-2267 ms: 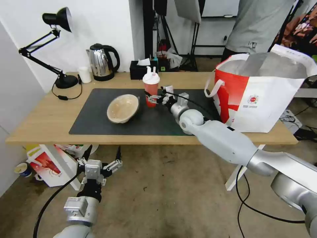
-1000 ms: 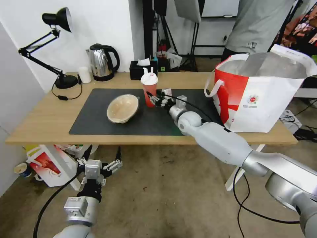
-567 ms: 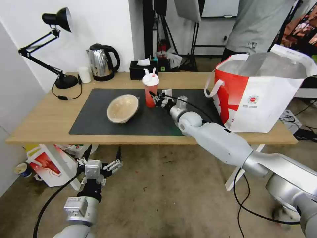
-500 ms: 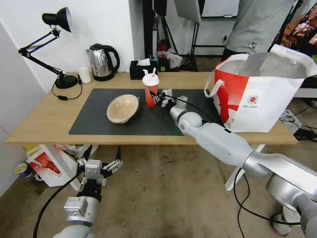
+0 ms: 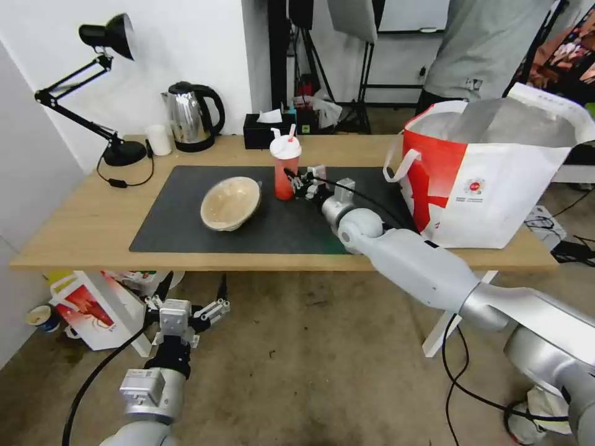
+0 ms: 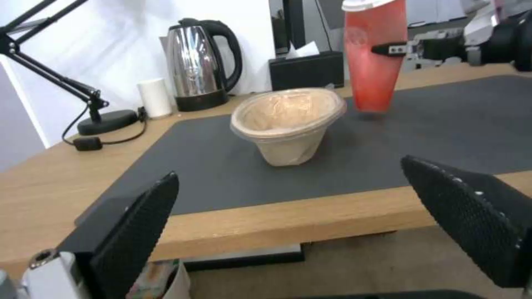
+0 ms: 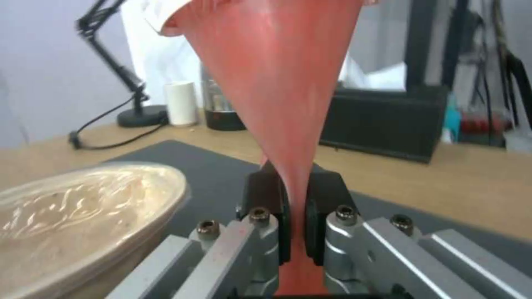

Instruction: Pick up the trash from the table and place it into the takeout bag.

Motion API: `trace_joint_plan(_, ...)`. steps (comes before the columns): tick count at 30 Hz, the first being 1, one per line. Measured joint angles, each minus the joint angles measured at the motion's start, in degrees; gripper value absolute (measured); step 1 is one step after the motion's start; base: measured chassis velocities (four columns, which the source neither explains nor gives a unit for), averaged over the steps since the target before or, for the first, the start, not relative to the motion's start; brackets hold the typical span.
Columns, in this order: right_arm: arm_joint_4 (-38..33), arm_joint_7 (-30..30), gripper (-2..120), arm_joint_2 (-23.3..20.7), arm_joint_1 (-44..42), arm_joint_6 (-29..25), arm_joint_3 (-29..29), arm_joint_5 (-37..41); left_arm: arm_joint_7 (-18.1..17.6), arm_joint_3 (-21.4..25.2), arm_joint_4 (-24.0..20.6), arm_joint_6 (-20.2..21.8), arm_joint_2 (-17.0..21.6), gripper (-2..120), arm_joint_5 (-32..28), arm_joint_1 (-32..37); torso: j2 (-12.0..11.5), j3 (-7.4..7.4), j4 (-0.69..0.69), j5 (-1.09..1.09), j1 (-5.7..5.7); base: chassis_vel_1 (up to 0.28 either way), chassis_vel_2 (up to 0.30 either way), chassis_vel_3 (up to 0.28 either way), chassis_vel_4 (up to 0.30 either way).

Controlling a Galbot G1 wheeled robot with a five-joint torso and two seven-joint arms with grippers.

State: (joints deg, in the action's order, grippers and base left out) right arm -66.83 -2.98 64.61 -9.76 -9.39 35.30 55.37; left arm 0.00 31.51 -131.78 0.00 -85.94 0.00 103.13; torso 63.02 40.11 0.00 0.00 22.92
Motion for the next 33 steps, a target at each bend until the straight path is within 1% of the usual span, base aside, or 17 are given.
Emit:
trace_joint_plan(3, -2.80, -1.92, 3, -2.55, 1.10, -0.26, 0.78, -1.77, 0.00, 0.00, 0.00, 0.00, 0.00, 100, 0.00, 0.00, 0.00, 0.00, -0.02, 0.00, 0.00, 0.000, 0.000, 0.000, 0.000)
trace_joint_plan(4, -2.80, -1.92, 3, -2.55, 1.10, -0.26, 0.78, -1.77, 0.00, 0.00, 0.00, 0.00, 0.00, 100, 0.00, 0.00, 0.00, 0.00, -0.02, 0.00, 0.00, 0.000, 0.000, 0.000, 0.000)
trace_joint_plan(8, -7.34, -3.80, 3, -6.01, 2.90, -0.46, 1.53, -3.19, 0.00, 0.00, 0.00, 0.00, 0.00, 100, 0.00, 0.00, 0.00, 0.00, 0.01, 0.00, 0.00, 0.000, 0.000, 0.000, 0.000)
trace_joint_plan(9, -7.34, -3.80, 3, -6.01, 2.90, -0.46, 1.53, -3.19, 0.00, 0.00, 0.00, 0.00, 0.00, 100, 0.00, 0.00, 0.00, 0.00, 0.01, 0.00, 0.00, 0.000, 0.000, 0.000, 0.000)
trace_joint_plan(11, -9.57, -4.94, 3, -8.10, 4.02, -0.53, 2.08, -4.25, 0.00, 0.00, 0.00, 0.00, 0.00, 100, 0.00, 0.00, 0.00, 0.00, -0.01, 0.00, 0.00, 0.000, 0.000, 0.000, 0.000)
trace_joint_plan(16, -12.53, -7.26, 3, -11.15, 6.16, -0.80, 2.22, -6.19, 0.00, 0.00, 0.00, 0.00, 0.00, 100, 0.00, 0.00, 0.00, 0.00, 0.00, 0.01, 0.00, 0.000, 0.000, 0.000, 0.000)
trace_joint_plan(19, -15.13, -8.15, 3, -13.80, 8.07, -0.82, 2.25, -5.98, 0.00, 0.00, 0.00, 0.00, 0.00, 100, 0.00, 0.00, 0.00, 0.00, 0.00, 0.00, 0.00, 0.000, 0.000, 0.000, 0.000)
trace_joint_plan(20, -15.13, -8.15, 3, -13.80, 8.07, -0.82, 2.25, -5.98, 0.00, 0.00, 0.00, 0.00, 0.00, 100, 0.00, 0.00, 0.00, 0.00, 0.00, 0.00, 0.00, 0.000, 0.000, 0.000, 0.000)
trace_joint_plan(24, -17.89, -8.98, 3, -16.62, 10.13, -0.71, 2.15, -4.09, 0.00, 0.00, 0.00, 0.00, 0.00, 100, 0.00, 0.00, 0.00, 0.00, 0.00, 0.00, 0.00, 0.000, 0.000, 0.000, 0.000)
trace_joint_plan(25, -17.89, -8.98, 3, -16.62, 10.13, -0.71, 2.15, -4.09, 0.00, 0.00, 0.00, 0.00, 0.00, 100, 0.00, 0.00, 0.00, 0.00, 0.00, 0.00, 0.00, 0.000, 0.000, 0.000, 0.000)
trace_joint_plan(33, -20.04, -10.47, 3, -20.78, 12.61, 0.03, -0.15, -2.42, 0.00, 0.00, 0.00, 0.00, 0.00, 100, 0.00, 0.00, 0.00, -0.01, 0.00, 0.00, 0.00, 0.000, 0.000, 0.000, 0.000)
